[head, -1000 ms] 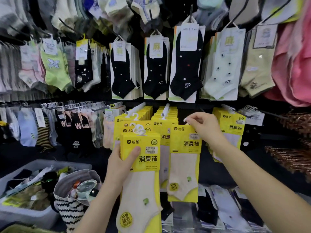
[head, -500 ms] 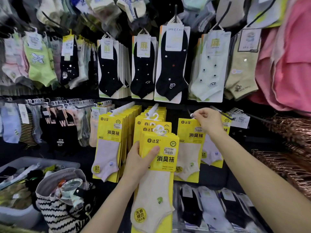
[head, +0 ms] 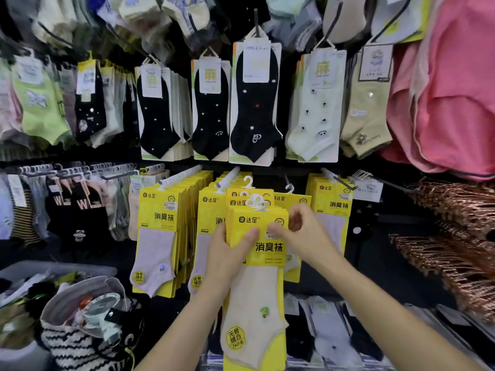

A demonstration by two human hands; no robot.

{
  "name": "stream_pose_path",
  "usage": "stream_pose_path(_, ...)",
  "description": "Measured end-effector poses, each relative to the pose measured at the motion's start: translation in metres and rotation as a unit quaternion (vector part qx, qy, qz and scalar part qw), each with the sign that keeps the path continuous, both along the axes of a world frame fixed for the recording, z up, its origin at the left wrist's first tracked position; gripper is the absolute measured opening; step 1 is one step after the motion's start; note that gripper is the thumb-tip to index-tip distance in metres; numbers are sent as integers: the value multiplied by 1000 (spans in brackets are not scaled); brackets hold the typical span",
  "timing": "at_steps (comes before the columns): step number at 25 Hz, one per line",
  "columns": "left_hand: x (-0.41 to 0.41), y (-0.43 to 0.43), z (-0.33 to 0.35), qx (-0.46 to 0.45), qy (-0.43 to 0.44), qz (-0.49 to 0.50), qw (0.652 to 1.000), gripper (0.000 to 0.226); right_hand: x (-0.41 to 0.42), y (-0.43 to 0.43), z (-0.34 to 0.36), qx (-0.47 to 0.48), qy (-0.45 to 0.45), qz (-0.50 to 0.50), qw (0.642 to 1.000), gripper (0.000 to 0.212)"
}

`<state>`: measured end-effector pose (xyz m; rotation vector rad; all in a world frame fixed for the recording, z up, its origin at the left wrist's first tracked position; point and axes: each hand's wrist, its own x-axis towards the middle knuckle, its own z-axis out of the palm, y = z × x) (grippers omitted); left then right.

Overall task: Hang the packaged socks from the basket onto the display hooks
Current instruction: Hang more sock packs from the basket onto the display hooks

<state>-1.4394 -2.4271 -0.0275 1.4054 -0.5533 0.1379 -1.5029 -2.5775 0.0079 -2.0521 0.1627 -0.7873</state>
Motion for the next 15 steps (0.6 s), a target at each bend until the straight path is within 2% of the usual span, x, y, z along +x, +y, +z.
stream_pose_path(2, -3, -10, 1, 1, 5, -3, 1000, 23, -4, 2, -4, 15, 8, -13, 1000, 46)
stream_pose_path(5, -7, -17, 3, -6, 15, -21, 1000, 29, -12, -5, 2, 80, -55, 23, 995, 21)
stream_pose_path(6, -8, -18, 3, -12, 16, -27, 999, 30, -14, -7, 3, 99, -67, 36, 992, 19)
stream_pose_path(9, -8, -17, 4, -19, 6, -16, 1000, 13, -15, -11, 4, 137, -75, 52, 986, 17)
stream_pose_path(11, -6, -13, 3, -17, -4, -1, 1000, 10, -14, -15, 6, 154, -81, 54, 983, 11)
stream_pose_path(15, 5, 7, 0, -24, -13, 47, 999, 12, -4, -32, 16, 178, -93, -21, 979, 13)
